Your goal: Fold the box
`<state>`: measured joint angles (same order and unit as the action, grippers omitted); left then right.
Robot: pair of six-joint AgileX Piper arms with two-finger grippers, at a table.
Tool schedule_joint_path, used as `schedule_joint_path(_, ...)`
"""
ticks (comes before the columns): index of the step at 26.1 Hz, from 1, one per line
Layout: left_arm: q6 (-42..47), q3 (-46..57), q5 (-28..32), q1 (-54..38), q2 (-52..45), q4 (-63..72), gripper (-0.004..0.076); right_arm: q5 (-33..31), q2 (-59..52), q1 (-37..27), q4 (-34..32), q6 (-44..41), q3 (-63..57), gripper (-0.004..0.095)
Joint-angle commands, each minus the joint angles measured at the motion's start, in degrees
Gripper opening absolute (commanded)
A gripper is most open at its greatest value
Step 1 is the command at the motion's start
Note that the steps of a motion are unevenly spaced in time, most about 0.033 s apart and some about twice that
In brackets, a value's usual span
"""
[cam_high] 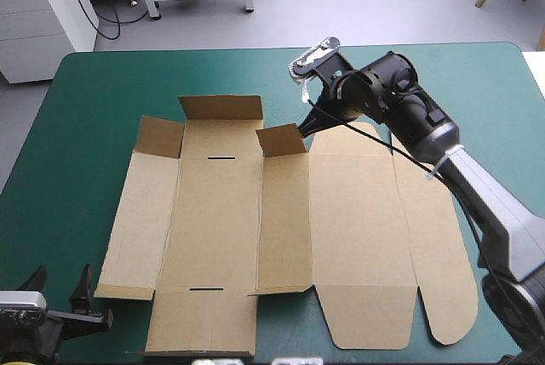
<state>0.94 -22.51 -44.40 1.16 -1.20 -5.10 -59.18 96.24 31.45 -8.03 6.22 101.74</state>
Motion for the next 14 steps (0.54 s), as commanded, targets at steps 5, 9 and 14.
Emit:
schedule_joint_path(5, 0.55, -1.28, 4.29, 0.26, -0.58, 0.32, 0.0667, 10.23, -17.29, -0.22, -1.76, -8.36, -18.03, -0.0004)
schedule_joint_path(9, 0.55, -2.77, 3.28, 0.26, 1.34, 0.16, 0.0654, 12.78, -27.26, -0.22, -2.45, -11.78, -27.68, -0.0004)
schedule_joint_path(14, 0.29, -15.07, 0.02, 0.26, 16.05, -0.75, 0.0632, 12.88, -41.33, -0.22, -2.35, -13.84, -38.78, -0.0004)
